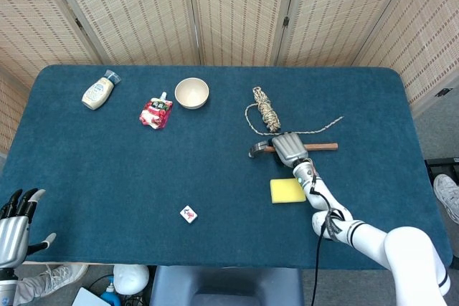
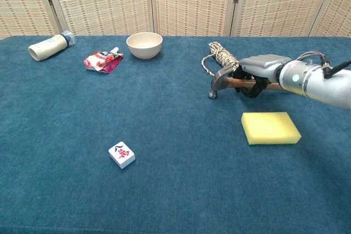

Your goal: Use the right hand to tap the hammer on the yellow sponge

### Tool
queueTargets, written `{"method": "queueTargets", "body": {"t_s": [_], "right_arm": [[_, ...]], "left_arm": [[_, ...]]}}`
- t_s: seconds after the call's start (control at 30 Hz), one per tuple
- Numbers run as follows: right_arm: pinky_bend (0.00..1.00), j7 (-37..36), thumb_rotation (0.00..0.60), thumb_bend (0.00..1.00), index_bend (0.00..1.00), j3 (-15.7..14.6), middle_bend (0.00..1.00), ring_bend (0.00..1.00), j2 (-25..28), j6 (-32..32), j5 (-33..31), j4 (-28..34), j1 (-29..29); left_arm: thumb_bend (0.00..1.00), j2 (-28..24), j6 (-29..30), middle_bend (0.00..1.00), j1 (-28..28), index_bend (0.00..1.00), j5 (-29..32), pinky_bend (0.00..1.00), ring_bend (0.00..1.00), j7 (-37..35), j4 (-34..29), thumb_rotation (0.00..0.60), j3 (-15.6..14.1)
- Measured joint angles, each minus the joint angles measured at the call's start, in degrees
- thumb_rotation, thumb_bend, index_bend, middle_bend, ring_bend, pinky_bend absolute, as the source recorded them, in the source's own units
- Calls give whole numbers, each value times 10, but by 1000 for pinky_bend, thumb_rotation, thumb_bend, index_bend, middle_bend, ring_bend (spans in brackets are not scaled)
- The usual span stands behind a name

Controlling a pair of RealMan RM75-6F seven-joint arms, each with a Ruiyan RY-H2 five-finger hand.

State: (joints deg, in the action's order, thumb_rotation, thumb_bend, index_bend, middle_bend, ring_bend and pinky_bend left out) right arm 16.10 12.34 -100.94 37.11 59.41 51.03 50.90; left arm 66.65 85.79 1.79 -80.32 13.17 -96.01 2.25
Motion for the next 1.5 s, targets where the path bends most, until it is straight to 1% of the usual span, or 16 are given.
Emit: {"method": "queueTargets", "body": {"t_s": [0.23, 0.33, 0.5, 0.7, 0.93, 1.0, 1.17, 1.5], "right_arm": [[412, 8, 600, 564, 559, -2, 547, 411, -5, 1, -6, -4, 1], [428, 10, 600, 599, 594, -2, 573, 438, -4, 0, -9, -2, 1], [471, 10, 600, 711, 654, -4, 619, 489, 5, -1, -8, 8, -1], [524, 10, 600, 831, 691, -9, 648, 532, 25, -1, -4, 28, -5], [578, -1, 600, 916, 718, -14, 671, 558, 53, 1, 1, 55, -15], [613, -10, 600, 946, 733, -14, 682, 579, 61, 1, 4, 64, -17], [701, -36, 600, 967, 769, -17, 715, 631, 82, 4, 20, 86, -25], [782, -116, 600, 968, 812, -27, 788, 717, 134, 5, 69, 141, -46]], "left_arm": [[199, 0, -2, 139, 0, 140, 1, 203, 65, -1, 2, 600, -1], [199, 1, -3, 139, 0, 138, 1, 203, 65, -1, 2, 600, -1], [199, 1, -5, 139, 0, 138, 3, 203, 65, -2, 3, 600, -2], [199, 1, -6, 139, 0, 138, 1, 203, 65, -3, 2, 600, -3], [199, -2, -5, 139, 0, 137, 0, 203, 65, 0, -3, 600, -3], [199, -2, -5, 139, 0, 137, -1, 203, 65, 3, -5, 600, -4], [199, -4, -3, 139, 0, 138, -2, 203, 65, 11, -11, 600, -4], [199, -6, -4, 139, 4, 138, -4, 203, 65, 27, -23, 600, -3]]}}
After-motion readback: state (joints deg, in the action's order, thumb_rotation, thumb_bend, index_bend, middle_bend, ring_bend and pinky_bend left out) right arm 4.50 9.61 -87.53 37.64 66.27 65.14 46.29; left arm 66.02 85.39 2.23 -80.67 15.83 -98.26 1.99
